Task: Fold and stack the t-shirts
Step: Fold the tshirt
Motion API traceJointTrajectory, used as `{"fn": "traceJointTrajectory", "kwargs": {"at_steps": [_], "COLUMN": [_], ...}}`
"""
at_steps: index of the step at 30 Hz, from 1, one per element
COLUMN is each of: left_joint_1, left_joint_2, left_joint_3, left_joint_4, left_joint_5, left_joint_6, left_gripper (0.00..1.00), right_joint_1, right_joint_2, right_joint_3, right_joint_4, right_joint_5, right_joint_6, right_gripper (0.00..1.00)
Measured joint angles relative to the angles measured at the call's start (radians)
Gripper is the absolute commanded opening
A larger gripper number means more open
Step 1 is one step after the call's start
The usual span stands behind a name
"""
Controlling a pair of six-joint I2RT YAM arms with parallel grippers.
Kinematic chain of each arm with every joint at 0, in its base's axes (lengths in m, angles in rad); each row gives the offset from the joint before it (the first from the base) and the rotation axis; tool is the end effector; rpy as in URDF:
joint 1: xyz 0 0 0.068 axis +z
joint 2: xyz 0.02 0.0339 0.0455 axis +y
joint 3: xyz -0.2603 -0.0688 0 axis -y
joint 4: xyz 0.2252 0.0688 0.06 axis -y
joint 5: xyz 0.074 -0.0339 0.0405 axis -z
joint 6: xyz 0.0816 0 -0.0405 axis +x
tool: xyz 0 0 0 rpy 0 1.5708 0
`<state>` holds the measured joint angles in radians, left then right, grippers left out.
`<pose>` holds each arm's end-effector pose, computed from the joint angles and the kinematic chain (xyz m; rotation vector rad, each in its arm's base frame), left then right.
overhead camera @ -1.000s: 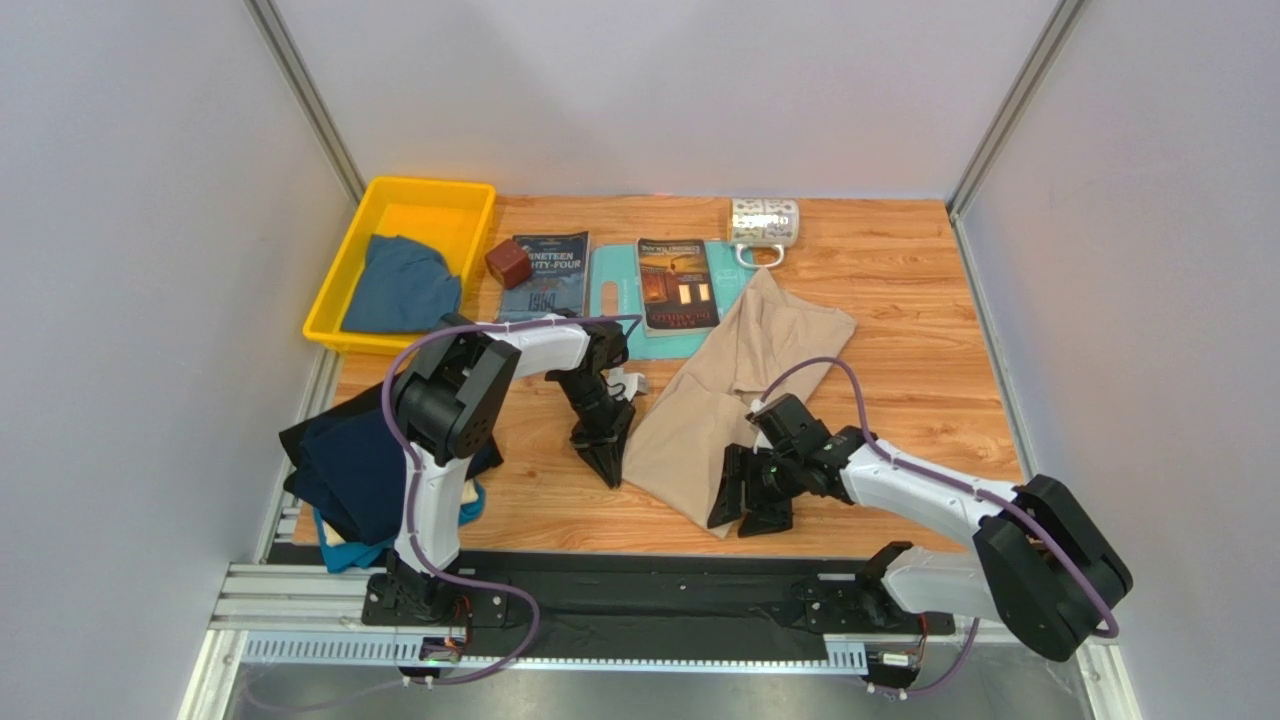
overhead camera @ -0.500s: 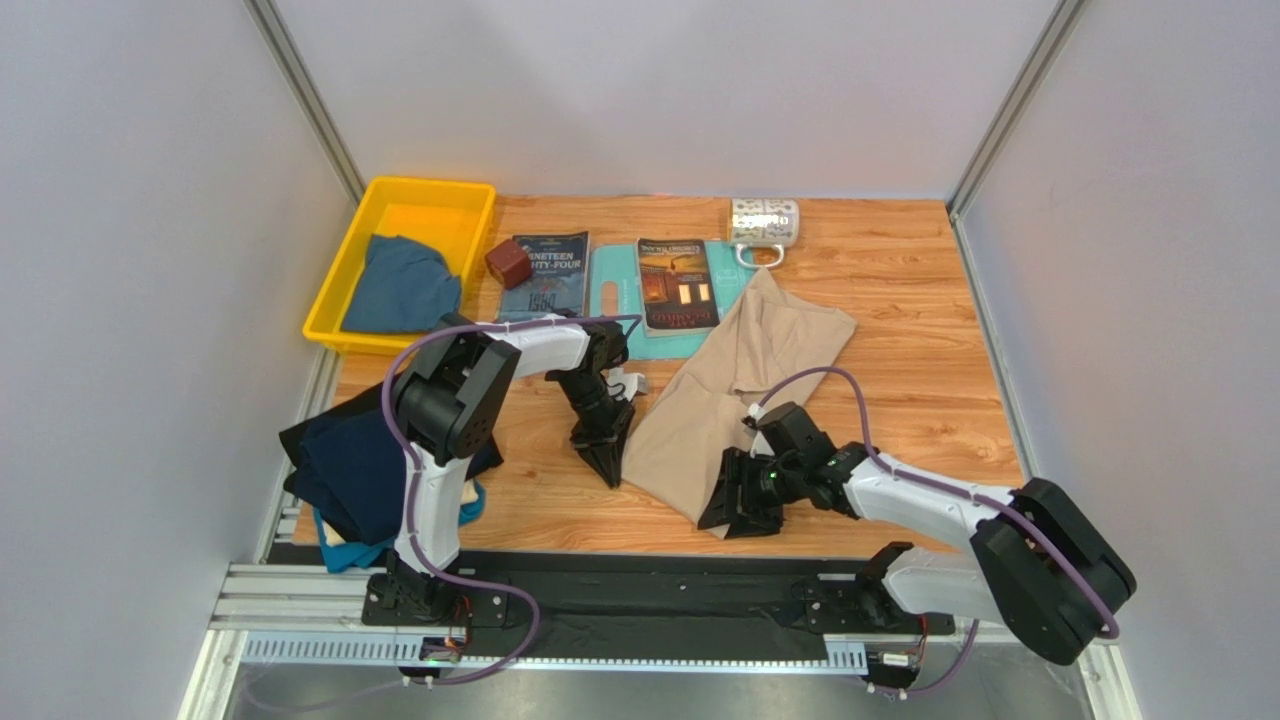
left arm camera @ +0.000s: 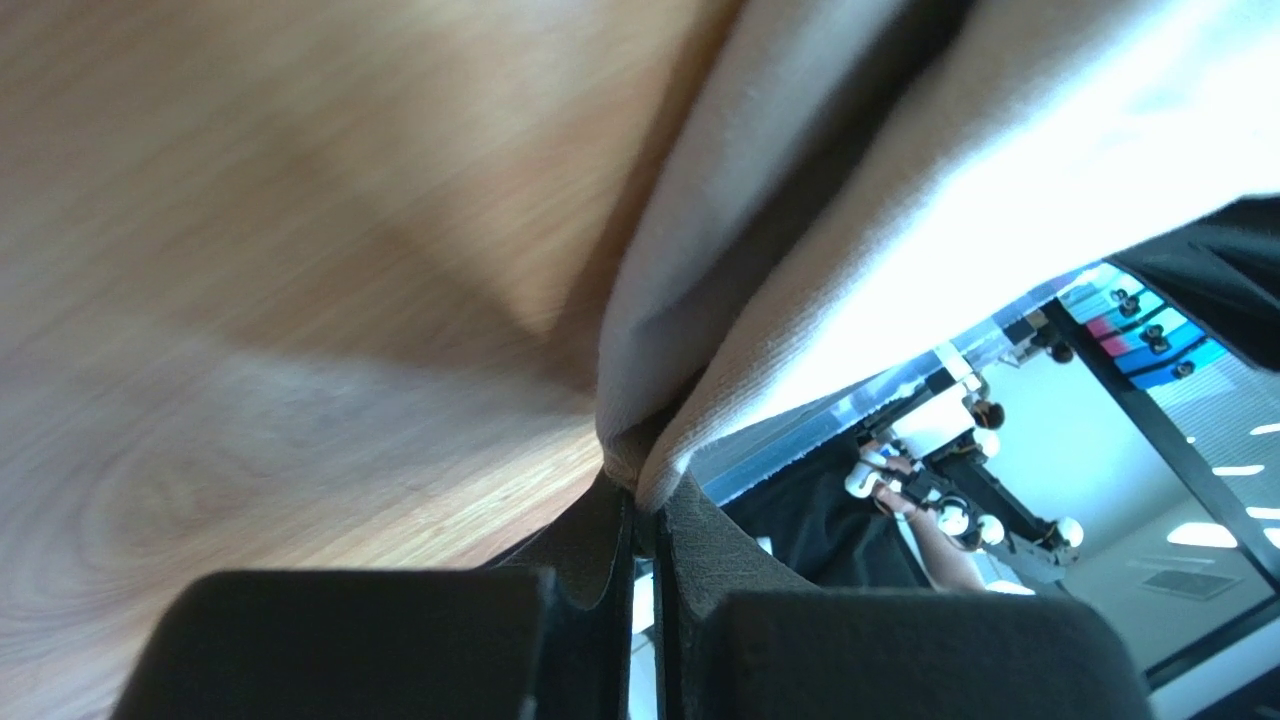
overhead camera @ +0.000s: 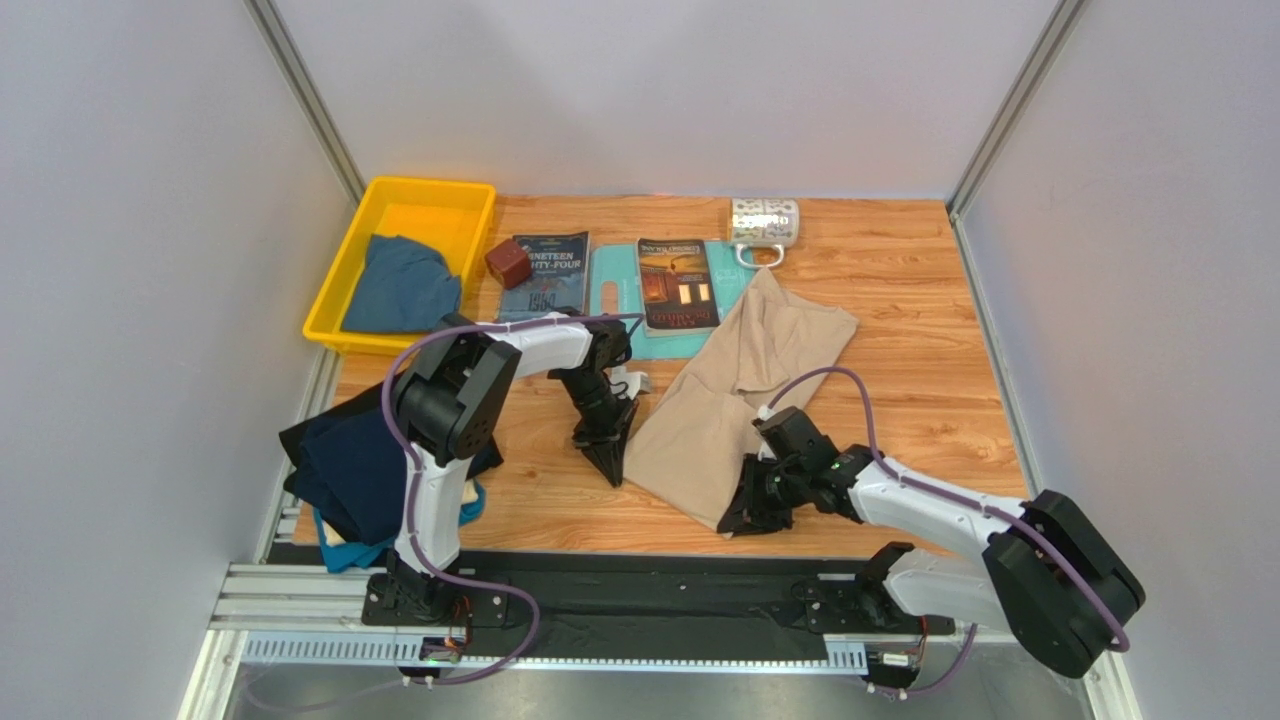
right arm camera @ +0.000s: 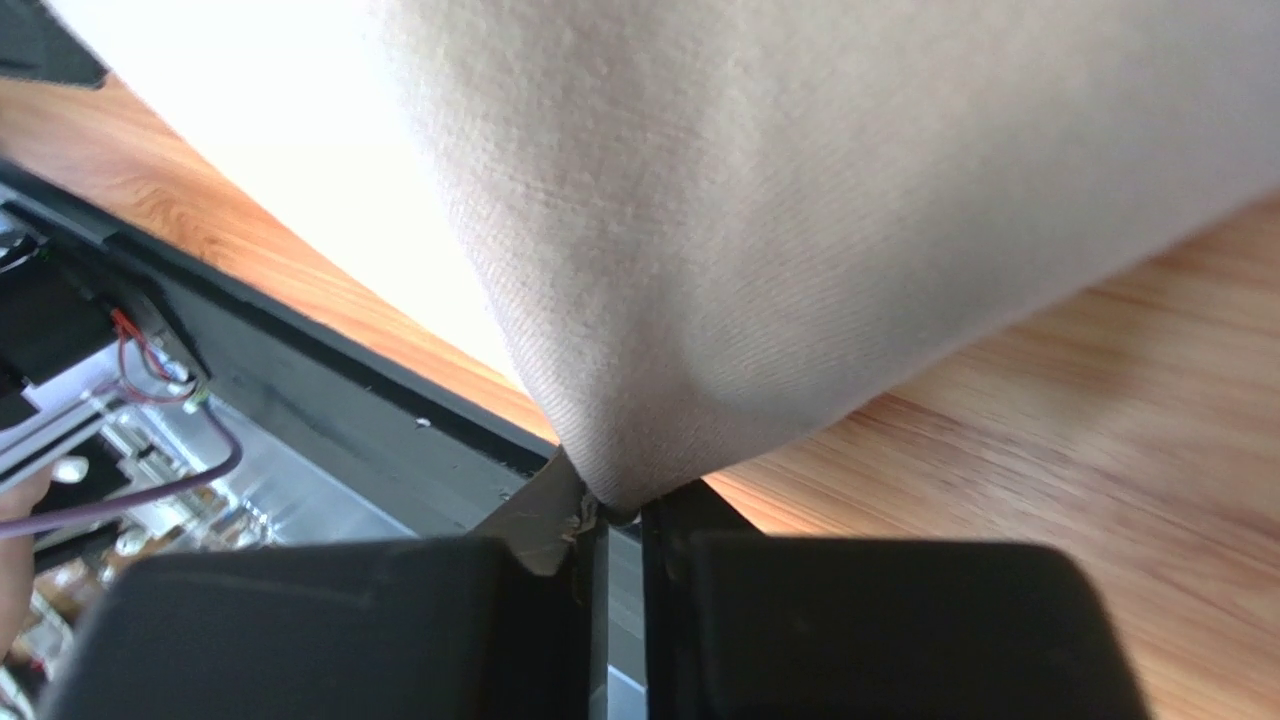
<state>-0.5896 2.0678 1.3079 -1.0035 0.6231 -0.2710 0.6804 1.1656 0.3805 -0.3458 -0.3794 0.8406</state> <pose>0.2410 -0.2185 0.0930 -0.3369 -2.6133 0.6647 0.1231 0.1385 0.1004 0.1101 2.9584 0.8672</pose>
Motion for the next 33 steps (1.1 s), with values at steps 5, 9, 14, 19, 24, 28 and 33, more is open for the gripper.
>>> {"fn": "traceJointTrajectory", "kwargs": {"at_steps": [5, 9, 14, 19, 24, 28, 33], "left_joint_1": [-0.007, -0.007, -0.006, -0.004, -0.005, -0.011, -0.023], "left_joint_2": [0.000, -0.009, -0.032, -0.047, -0.048, -0.027, 0.085], "left_joint_3": [0.039, 0.078, 0.130, 0.188, 0.301, 0.468, 0.758], "left_joint_4": [-0.003, 0.003, 0.009, 0.011, 0.015, 0.021, 0.026], "left_joint_5": [0.023, 0.035, 0.039, 0.034, 0.007, -0.007, -0.016], "left_joint_6": [-0.010, -0.026, -0.048, -0.069, -0.091, -0.108, -0.115], "left_gripper": [0.00, 0.00, 0.00, 0.00, 0.00, 0.00, 0.00], "right_joint_1": [0.000, 0.000, 0.000, 0.000, -0.003, -0.025, -0.114], "right_joint_2": [-0.048, -0.062, -0.062, -0.058, -0.043, -0.018, 0.011], "right_joint_3": [0.013, 0.060, 0.163, 0.306, 0.436, 0.500, 0.555], "right_joint_4": [-0.084, -0.163, -0.287, -0.413, -0.492, -0.518, -0.524], "right_joint_5": [0.064, 0.103, 0.136, 0.173, 0.223, 0.264, 0.312], "right_joint_6": [0.000, -0.003, -0.013, -0.037, -0.060, -0.086, -0.134], "right_gripper": [0.00, 0.00, 0.00, 0.00, 0.00, 0.00, 0.00]}}
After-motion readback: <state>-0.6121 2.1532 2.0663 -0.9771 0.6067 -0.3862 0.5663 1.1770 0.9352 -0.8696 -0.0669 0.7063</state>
